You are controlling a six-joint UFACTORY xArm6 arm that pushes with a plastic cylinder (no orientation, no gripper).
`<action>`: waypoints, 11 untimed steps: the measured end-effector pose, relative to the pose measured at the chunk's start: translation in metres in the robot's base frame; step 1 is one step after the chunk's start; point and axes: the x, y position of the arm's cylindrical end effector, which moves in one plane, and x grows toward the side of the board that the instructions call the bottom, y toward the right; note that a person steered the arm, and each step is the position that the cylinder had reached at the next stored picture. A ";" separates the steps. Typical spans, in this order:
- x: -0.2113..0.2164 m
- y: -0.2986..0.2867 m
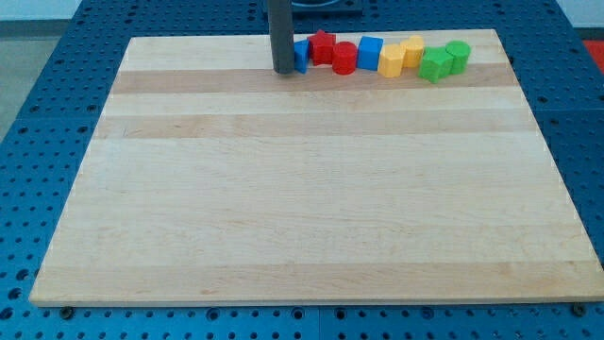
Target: Place the arm below the red circle
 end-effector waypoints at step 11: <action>0.028 0.091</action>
